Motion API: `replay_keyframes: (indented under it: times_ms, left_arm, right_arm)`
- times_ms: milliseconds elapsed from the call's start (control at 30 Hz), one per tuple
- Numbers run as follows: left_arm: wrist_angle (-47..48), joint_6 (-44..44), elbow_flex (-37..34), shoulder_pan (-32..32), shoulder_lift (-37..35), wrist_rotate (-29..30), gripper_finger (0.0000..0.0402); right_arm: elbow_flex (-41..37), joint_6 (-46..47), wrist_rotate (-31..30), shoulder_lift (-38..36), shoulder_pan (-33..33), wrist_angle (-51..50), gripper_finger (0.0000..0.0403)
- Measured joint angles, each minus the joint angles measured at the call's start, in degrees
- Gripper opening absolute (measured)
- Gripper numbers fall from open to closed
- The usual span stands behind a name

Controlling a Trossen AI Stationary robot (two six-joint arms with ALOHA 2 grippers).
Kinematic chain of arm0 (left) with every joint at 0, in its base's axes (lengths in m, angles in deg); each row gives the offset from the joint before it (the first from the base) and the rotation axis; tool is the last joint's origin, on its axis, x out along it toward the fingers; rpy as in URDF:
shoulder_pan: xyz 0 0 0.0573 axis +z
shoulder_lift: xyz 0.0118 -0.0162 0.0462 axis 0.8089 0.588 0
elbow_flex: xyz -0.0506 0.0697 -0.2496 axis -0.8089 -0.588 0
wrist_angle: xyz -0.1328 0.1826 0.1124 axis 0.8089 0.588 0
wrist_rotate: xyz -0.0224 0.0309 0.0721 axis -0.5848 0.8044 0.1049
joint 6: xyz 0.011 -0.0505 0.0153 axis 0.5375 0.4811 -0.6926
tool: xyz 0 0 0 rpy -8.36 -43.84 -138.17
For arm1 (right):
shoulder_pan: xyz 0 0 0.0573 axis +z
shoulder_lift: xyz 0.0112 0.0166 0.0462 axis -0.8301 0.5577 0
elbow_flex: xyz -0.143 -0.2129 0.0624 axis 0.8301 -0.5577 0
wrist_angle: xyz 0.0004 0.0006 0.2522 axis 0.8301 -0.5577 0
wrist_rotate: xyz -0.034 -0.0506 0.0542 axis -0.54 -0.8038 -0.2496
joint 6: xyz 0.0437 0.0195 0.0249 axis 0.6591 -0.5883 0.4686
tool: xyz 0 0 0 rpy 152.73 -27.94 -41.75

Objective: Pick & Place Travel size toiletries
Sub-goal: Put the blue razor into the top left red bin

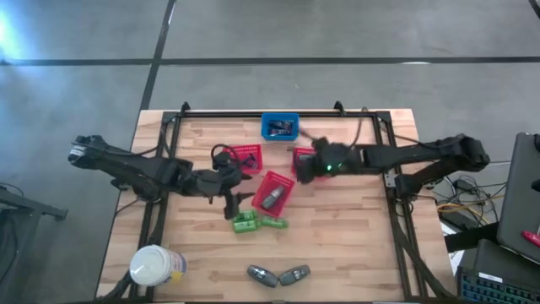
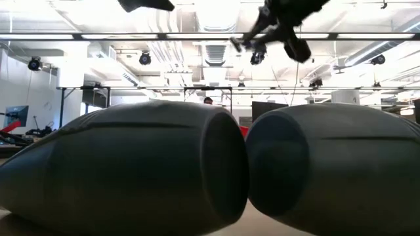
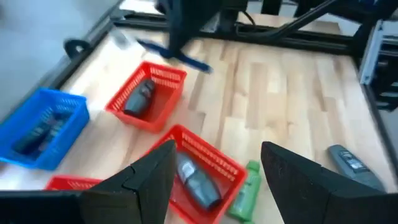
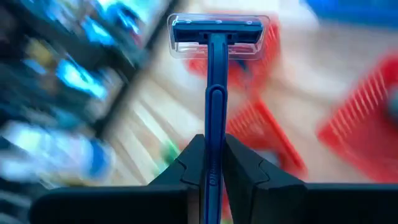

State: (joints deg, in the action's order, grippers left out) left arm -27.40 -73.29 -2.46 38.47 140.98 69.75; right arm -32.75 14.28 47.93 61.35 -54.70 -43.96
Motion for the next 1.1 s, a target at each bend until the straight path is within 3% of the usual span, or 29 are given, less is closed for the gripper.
replay_keyframes:
  times_ms: [167,333,467,567,767,900,1100]
  left_arm:
    - [-1.89,2.34,-0.08,0.36,0.08,3.08,0.0241]
    - [-11.65,2.07,-0.09,1.61,1.25,1.41,0.0241]
    - [-17.99,3.47,-0.28,3.39,1.27,-5.95,0.0241]
    - [-22.02,3.03,-0.16,3.73,0.33,-7.13,0.0241]
    - [-18.01,5.37,-0.26,5.1,-0.53,-3.41,0.0241]
    - [-20.32,5.66,-0.23,6.32,-0.9,-4.3,0.0241]
    - [-24.93,8.81,-0.22,11.27,-1.11,-20.38,0.0241]
  right_arm:
    - [0.0,0.97,-0.12,-1.34,-1.64,-1.15,0.0029]
    - [0.32,-5.01,0.17,1.96,-0.98,21.58,0.0029]
    - [2.62,-10.35,0.34,5.53,-1.05,28.22,0.0029]
    - [5.74,-13.14,1.38,6.66,-1.05,28.65,0.0029]
    - [11.47,-18.77,1.59,7.33,-0.81,23.6,0.0029]
    - [13.34,-21.96,5.73,7.36,-0.81,22.41,0.0029]
    - [14.04,-26.19,9.87,7.46,-0.13,24.47,0.0029]
